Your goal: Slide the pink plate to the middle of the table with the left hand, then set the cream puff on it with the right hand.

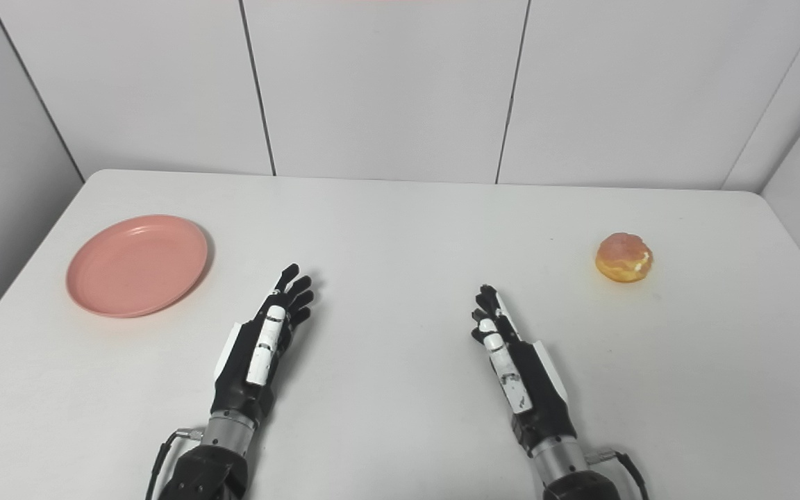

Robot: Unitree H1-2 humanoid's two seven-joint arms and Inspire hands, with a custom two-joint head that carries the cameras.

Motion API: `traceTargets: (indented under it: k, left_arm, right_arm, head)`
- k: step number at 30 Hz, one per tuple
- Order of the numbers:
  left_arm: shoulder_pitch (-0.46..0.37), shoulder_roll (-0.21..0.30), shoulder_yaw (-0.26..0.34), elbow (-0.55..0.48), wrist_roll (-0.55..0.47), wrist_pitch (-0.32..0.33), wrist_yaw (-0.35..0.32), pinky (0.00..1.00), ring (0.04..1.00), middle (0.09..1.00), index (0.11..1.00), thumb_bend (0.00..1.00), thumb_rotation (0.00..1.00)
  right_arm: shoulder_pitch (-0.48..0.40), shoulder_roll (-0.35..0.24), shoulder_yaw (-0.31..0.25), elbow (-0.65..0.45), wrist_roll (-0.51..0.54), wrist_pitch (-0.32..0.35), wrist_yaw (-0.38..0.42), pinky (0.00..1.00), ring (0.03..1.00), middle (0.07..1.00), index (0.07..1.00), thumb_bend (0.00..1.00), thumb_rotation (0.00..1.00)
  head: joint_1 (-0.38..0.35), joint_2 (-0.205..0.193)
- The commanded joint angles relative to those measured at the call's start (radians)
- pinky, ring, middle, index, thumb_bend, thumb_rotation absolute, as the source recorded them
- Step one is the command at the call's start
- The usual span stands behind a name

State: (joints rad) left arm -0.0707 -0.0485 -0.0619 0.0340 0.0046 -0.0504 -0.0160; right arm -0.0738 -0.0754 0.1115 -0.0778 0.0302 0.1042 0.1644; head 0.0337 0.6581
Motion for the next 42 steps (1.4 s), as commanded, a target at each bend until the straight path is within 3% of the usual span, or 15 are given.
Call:
traceTargets:
  k: [1, 13, 19, 27, 30, 35, 42]
  left_arm:
    - [0.026, 0.012, 0.005, 0.04, -0.004, 0.015, -0.007, 0.92, 0.918, 0.928, 0.922, 0.46, 1.0]
    - [0.026, 0.011, 0.004, 0.045, -0.004, 0.011, -0.008, 0.92, 0.92, 0.928, 0.923, 0.45, 1.0]
    - [0.025, 0.002, -0.007, 0.072, 0.01, -0.008, -0.001, 0.92, 0.918, 0.927, 0.921, 0.45, 1.0]
    - [0.004, -0.029, -0.038, 0.174, 0.053, -0.075, 0.029, 0.9, 0.91, 0.923, 0.916, 0.44, 1.0]
    - [-0.005, -0.045, -0.041, 0.205, 0.066, -0.091, 0.04, 0.9, 0.911, 0.923, 0.916, 0.45, 1.0]
    - [-0.017, -0.07, -0.045, 0.233, 0.095, -0.094, 0.063, 0.89, 0.909, 0.919, 0.911, 0.44, 1.0]
    - [-0.024, -0.079, -0.046, 0.253, 0.111, -0.104, 0.066, 0.91, 0.92, 0.924, 0.918, 0.45, 1.0]
  right_arm:
    - [-0.006, 0.007, 0.003, -0.003, 0.0, 0.009, 0.0, 0.96, 0.972, 0.987, 0.999, 0.29, 1.0]
    - [-0.005, 0.012, 0.0, 0.004, 0.003, 0.004, -0.003, 0.95, 0.968, 0.982, 0.992, 0.26, 1.0]
    - [0.0, 0.005, -0.005, 0.031, 0.011, -0.025, 0.004, 0.96, 0.968, 0.982, 0.991, 0.25, 1.0]
    - [-0.004, -0.023, -0.032, 0.118, 0.057, -0.116, 0.037, 0.99, 0.982, 0.994, 1.0, 0.24, 1.0]
    - [-0.007, -0.036, -0.037, 0.142, 0.071, -0.149, 0.054, 1.0, 0.992, 1.0, 1.0, 0.22, 1.0]
    - [-0.009, -0.04, -0.051, 0.141, 0.087, -0.138, 0.062, 1.0, 1.0, 1.0, 1.0, 0.18, 1.0]
    - [-0.008, -0.041, -0.056, 0.129, 0.112, -0.123, 0.075, 1.0, 1.0, 1.0, 1.0, 0.16, 1.0]
  head:
    - [0.0, -0.002]
    - [0.007, -0.012]
    - [0.064, -0.073]
    - [0.253, -0.208]
    - [0.275, -0.222]
    - [0.344, -0.248]
    - [0.354, -0.251]
